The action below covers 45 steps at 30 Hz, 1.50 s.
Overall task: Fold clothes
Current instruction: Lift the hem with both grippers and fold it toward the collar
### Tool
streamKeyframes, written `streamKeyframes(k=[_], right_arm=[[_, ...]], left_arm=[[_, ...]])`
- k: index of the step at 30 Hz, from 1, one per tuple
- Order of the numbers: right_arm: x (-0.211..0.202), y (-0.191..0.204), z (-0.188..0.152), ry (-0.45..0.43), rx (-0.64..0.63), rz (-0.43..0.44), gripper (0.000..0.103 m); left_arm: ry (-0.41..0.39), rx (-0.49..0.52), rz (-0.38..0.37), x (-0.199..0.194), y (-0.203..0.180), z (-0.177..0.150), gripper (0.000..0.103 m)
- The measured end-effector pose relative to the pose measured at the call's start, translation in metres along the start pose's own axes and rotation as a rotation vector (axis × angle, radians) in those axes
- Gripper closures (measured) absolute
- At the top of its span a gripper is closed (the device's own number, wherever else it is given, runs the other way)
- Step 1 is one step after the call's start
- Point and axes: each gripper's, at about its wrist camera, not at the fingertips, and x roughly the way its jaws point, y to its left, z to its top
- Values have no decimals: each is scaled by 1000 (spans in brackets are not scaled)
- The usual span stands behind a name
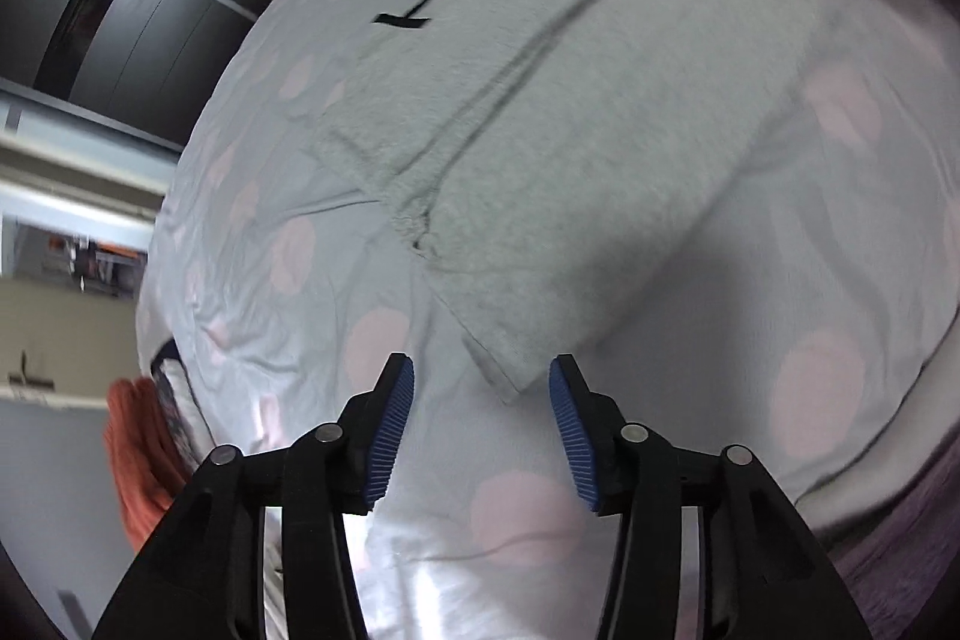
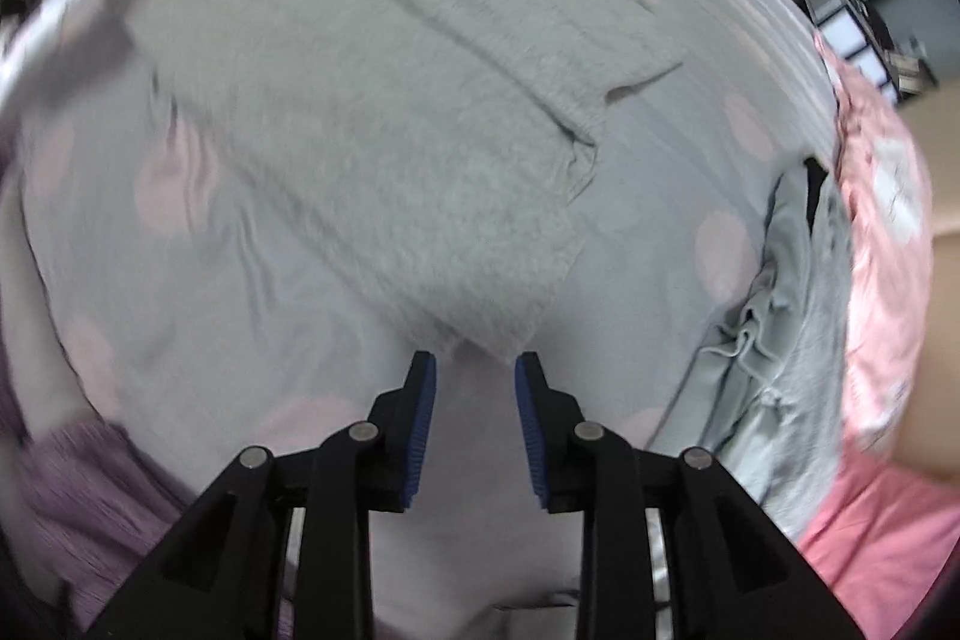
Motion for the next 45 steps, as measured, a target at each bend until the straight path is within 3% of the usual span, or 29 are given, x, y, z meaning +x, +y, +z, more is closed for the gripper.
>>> streamKeyframes(k=[3, 14, 15, 19, 21, 27, 33, 38, 45], right_arm=[[8, 9, -7, 28, -87, -88, 76], [31, 40, -5, -53, -372, -322, 76], [34, 43, -6, -60, -403, -344, 76], [47, 51, -6, -81, -499, -419, 83], [45, 50, -4, -79, -467, -417, 97], [17, 37, 1, -145, -304, -396, 98], [-40, 14, -1, -279, -65, -336, 99], [-94, 13, -23, -362, 59, -310, 99], [-153, 34, -65, -444, 152, -297, 100]], left_arm=[[6, 98, 53, 6, -16, -5, 52], [-39, 282, 215, 36, -42, -3, 52], [-40, 292, 224, 38, -44, -2, 55], [-38, 236, 177, 37, -35, 6, 84], [-34, 180, 149, 32, -28, 9, 93], [-48, 42, 107, 8, -2, 15, 95], [-93, -119, 90, -40, 18, 11, 96], [-149, -235, 75, -89, 34, -9, 96], [-239, -281, 103, -154, 20, -49, 97]])
